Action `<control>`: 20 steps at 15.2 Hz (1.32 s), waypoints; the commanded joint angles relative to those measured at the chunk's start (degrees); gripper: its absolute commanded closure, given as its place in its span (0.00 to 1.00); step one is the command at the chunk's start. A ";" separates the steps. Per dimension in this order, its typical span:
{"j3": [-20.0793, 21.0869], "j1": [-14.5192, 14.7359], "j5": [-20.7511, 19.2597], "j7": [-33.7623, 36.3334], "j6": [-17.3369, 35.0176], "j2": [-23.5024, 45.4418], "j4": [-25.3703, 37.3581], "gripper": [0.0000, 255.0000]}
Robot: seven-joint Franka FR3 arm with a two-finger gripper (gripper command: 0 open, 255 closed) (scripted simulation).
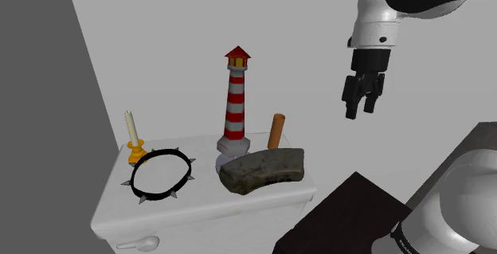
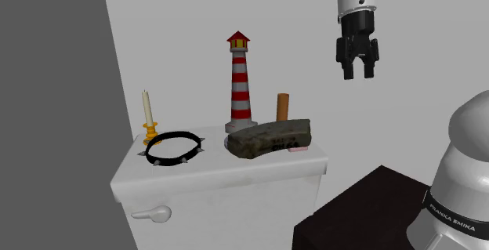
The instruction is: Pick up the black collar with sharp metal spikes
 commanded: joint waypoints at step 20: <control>20.90 5.64 6.43 22.56 22.73 26.53 13.27 0.00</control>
